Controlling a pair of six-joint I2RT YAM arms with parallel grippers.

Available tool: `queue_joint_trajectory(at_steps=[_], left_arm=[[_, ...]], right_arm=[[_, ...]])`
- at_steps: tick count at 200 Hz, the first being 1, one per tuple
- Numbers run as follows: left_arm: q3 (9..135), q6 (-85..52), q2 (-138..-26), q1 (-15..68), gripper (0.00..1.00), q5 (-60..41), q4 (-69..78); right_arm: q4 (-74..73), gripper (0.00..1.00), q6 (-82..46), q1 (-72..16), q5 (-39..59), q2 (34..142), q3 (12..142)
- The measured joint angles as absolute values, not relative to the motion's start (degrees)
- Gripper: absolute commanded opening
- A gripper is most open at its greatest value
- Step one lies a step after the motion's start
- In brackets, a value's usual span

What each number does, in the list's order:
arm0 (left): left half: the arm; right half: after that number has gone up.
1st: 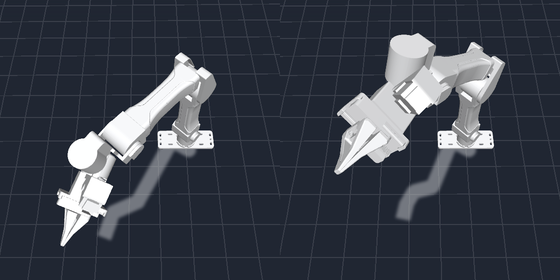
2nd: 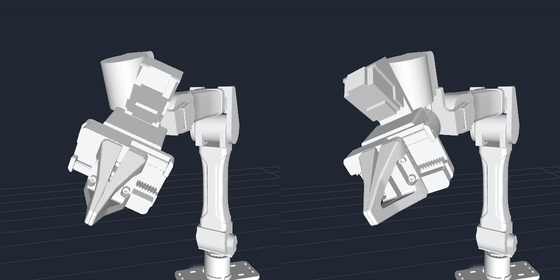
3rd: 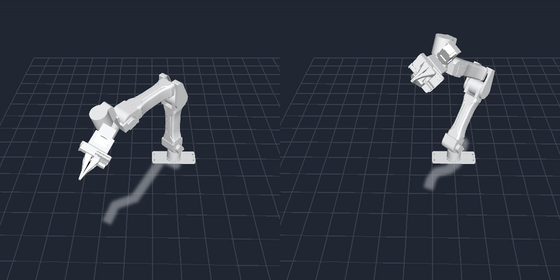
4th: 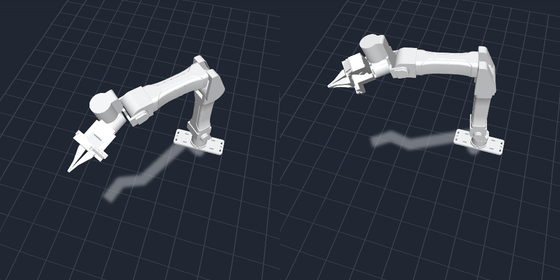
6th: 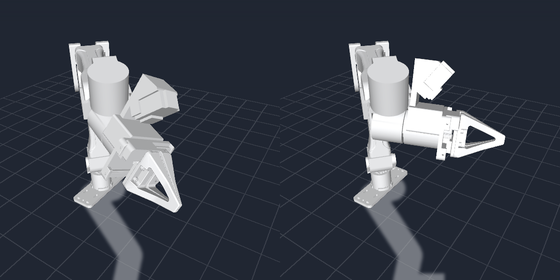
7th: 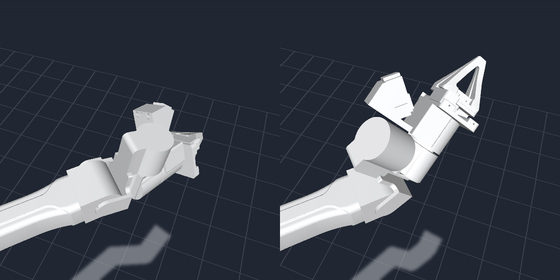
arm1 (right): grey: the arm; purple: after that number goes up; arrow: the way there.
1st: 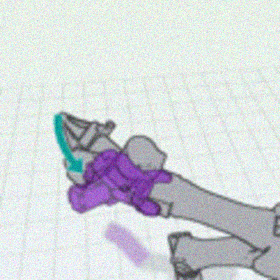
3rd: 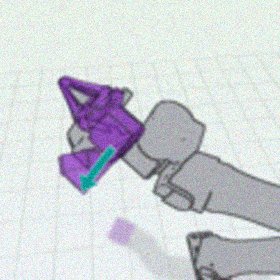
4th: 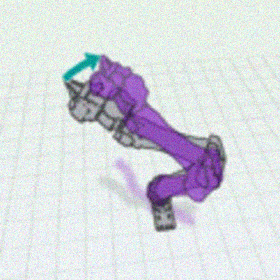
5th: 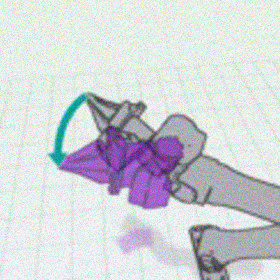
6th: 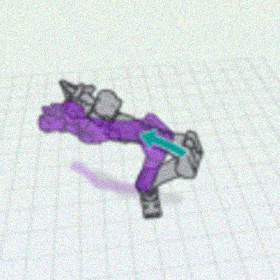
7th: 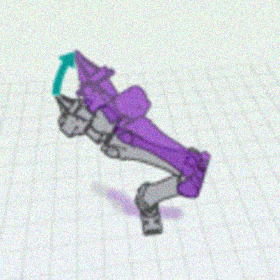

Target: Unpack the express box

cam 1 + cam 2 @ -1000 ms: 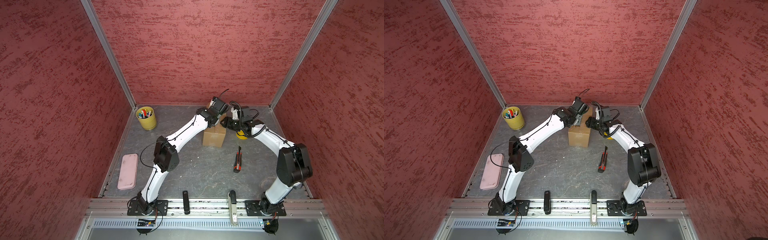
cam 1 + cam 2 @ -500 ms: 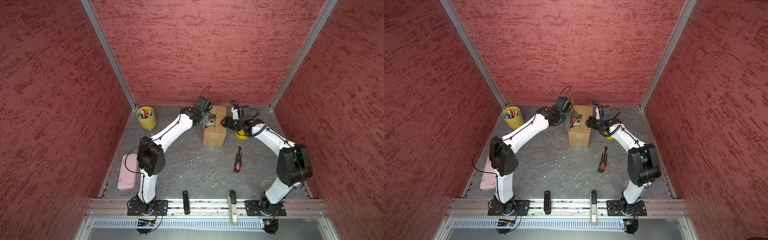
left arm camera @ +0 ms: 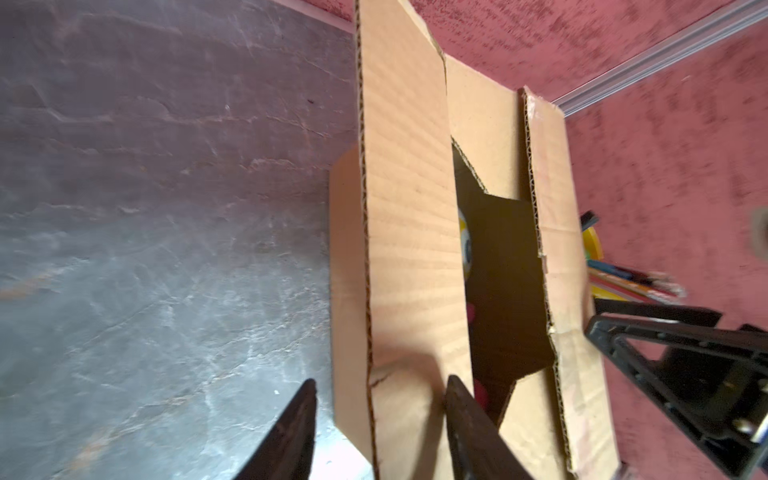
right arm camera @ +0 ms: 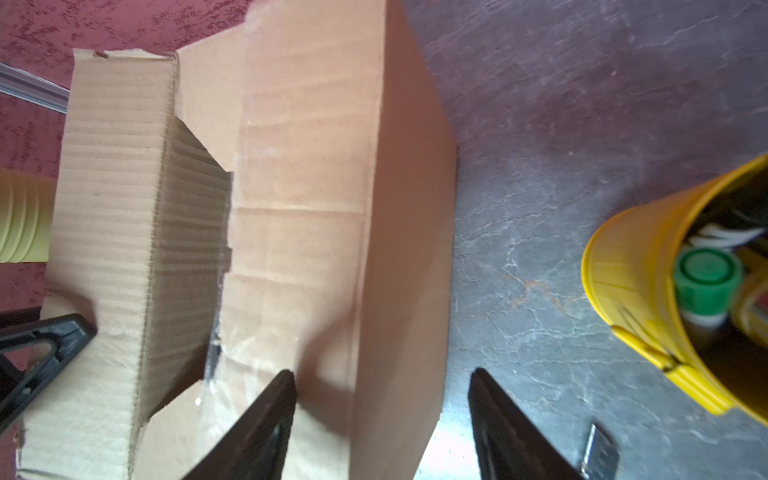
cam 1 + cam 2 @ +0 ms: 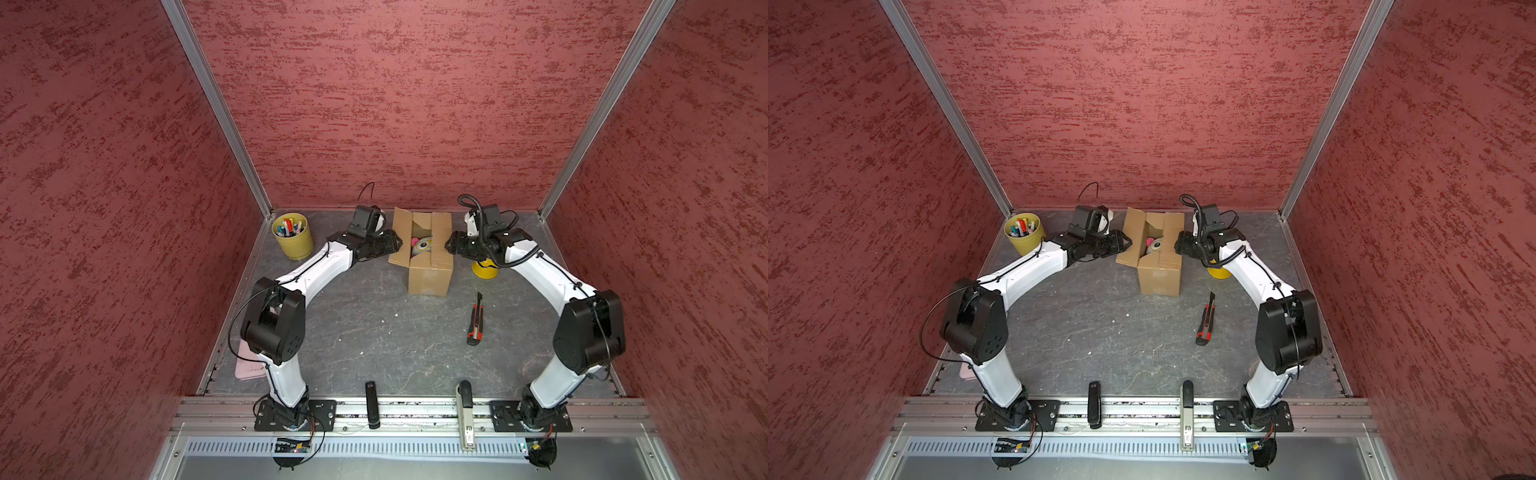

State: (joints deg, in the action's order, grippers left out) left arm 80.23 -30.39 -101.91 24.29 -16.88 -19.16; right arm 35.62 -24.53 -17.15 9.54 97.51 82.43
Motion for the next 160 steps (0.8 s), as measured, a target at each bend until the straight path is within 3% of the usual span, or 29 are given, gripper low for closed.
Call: queue_joint_trajectory(at_steps=[59, 160], left_arm=[[71.61, -35.94, -95.90, 23.68, 0.30, -24.36, -9.17], [62.15, -39.22, -86.28, 27.44, 0.27, -19.40, -3.84]], right_arm=[[43.16, 0.69, -24.34, -21.39, 4.38, 97.51, 88.55], [55.90, 0.80, -24.01, -30.65, -9.93, 102.91, 104.62]])
